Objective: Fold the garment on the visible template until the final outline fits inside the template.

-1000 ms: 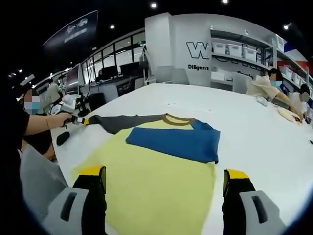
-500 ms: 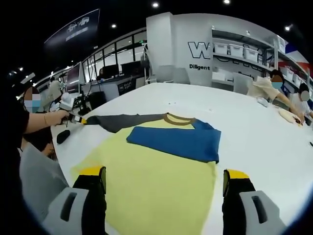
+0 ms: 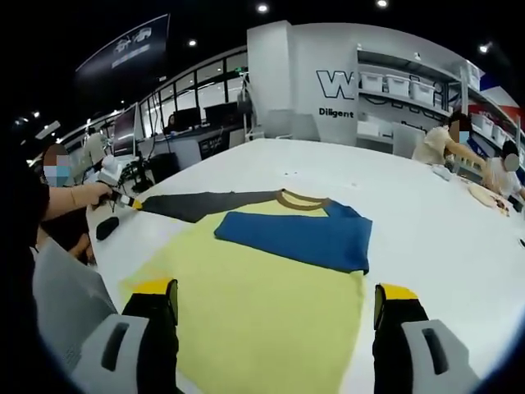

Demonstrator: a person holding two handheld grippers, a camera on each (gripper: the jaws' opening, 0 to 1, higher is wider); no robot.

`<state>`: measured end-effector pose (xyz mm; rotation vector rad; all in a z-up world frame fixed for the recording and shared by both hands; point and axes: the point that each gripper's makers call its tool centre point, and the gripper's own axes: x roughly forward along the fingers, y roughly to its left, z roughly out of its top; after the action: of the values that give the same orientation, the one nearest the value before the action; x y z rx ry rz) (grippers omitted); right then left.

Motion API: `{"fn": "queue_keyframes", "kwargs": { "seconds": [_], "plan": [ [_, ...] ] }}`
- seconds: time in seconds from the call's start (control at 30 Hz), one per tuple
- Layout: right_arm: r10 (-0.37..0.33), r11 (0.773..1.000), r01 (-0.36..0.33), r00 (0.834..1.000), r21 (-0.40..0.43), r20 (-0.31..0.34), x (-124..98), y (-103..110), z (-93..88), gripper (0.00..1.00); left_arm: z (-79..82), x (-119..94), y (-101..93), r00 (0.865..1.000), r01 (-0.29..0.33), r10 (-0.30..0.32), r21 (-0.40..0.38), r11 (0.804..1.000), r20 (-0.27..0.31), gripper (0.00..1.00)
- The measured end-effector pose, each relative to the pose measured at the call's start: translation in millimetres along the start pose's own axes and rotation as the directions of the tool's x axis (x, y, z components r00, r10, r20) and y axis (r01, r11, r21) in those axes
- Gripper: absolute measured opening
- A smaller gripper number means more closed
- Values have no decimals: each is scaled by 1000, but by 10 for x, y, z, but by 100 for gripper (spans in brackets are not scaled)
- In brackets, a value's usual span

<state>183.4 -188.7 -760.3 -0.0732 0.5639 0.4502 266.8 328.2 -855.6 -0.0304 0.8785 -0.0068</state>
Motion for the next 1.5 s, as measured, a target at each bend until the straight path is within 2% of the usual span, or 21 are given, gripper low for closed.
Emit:
{"fn": "queue_keyframes", "kwargs": {
  "seconds": [0.17, 0.2, 0.37, 0.43, 0.67, 0.83, 1.0, 1.1, 1.23, 1.27, 1.5],
  "plan": [
    [4, 1000, -4, 1000, -3, -2, -7, -4, -7, 99, 4, 14, 21, 1000, -1, 1, -21, 1000, -7, 5],
    [5, 1000, -5, 1000, -5, -3, -10, -6, -10, 99, -2, 11, 42, 1000, -17, 16, -46, 999, -8, 6],
    [10, 1000, -11, 1000, -12, -12, -24, 13, -27, 99, -26, -48, 81, 999, -51, 50, -79, 996, -16, 27],
    [11, 1000, -11, 1000, -13, -14, -30, 17, -32, 99, -46, -87, 63, 999, -44, 43, -92, 995, -16, 30],
    [11, 1000, -12, 1000, -14, -17, -30, 28, -41, 99, -66, -100, 68, 999, -39, 39, -104, 994, -5, 24],
    [5, 1000, -6, 1000, -9, -17, -40, 28, -46, 99, -69, -74, 55, 999, -33, 33, -103, 994, -5, 11],
    [5, 1000, -5, 1000, -9, -20, -44, 32, -60, 99, -88, -42, 45, 999, -32, 32, -93, 995, -3, 3],
    [6, 1000, -6, 1000, -7, -18, -48, 37, -58, 99, -67, -41, 37, 1000, -25, 25, -104, 994, -1, 3],
    [5, 1000, -5, 1000, -6, -18, -54, 30, -64, 99, 34, -86, -4, 1000, -19, 21, -69, 997, 15, 3],
    [5, 1000, -5, 1000, -5, -24, -49, 28, -77, 99, 145, -138, -69, 999, -1, 4, -55, 998, 41, 3],
    [16, 1000, -17, 999, -15, -28, -26, 56, -65, 99, 541, -252, -352, 995, 52, -54, 28, 998, 88, 3]
  ]
}}
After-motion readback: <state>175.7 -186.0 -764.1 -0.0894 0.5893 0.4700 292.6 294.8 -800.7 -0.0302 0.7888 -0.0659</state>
